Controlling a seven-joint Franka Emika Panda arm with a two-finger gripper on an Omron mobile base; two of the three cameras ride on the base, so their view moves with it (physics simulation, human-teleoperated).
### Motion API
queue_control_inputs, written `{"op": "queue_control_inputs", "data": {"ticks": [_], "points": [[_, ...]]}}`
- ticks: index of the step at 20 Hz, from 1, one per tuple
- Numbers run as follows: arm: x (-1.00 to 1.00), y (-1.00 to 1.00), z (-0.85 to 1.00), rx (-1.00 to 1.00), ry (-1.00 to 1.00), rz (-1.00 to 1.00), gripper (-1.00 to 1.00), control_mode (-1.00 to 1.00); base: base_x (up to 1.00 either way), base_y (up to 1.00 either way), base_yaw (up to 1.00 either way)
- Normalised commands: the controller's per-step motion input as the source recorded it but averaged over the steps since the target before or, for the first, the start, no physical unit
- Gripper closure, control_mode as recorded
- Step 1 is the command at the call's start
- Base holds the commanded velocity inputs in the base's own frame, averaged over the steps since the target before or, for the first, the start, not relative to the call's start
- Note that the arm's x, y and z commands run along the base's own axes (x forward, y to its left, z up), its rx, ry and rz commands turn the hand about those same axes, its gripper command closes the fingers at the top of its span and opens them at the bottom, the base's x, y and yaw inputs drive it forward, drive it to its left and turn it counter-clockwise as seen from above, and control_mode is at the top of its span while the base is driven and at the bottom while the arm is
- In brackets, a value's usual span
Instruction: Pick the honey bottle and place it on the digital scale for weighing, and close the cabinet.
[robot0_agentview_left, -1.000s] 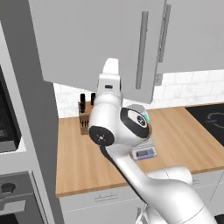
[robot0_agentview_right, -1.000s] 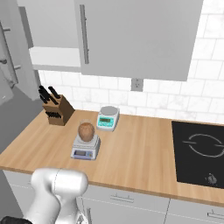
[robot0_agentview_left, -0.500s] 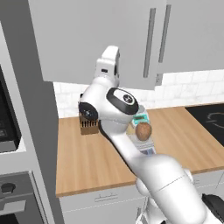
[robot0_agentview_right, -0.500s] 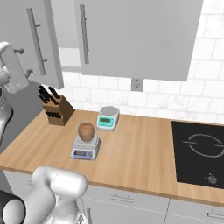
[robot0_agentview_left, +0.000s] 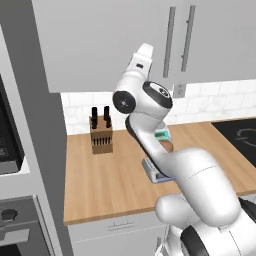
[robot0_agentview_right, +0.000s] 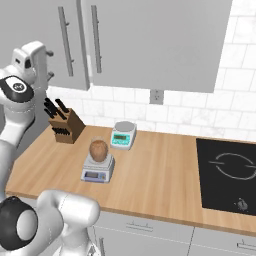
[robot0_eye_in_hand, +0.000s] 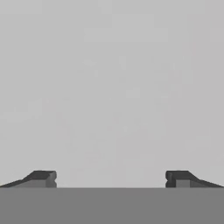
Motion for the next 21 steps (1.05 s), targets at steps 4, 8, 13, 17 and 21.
{"op": "queue_control_inputs", "data": {"ticks": [4, 8, 13, 17, 21], "points": [[0.81, -0.39, 0.0, 0.13, 0.02, 0.14, -1.0, -1.0, 0.0, 0.0, 0.0], [0.77, -0.43, 0.0, 0.13, -0.02, 0.12, -1.0, -1.0, 0.0, 0.0, 0.0], [0.99, -0.26, -0.16, 0.08, 0.0, 0.06, -1.0, -1.0, 0.0, 0.0, 0.0], [0.69, -0.32, -0.44, 0.02, 0.0, 0.07, -1.0, -1.0, 0.0, 0.0, 0.0], [0.82, -0.34, -0.6, 0.02, 0.0, 0.07, -1.0, -1.0, 0.0, 0.0, 0.0]]}}
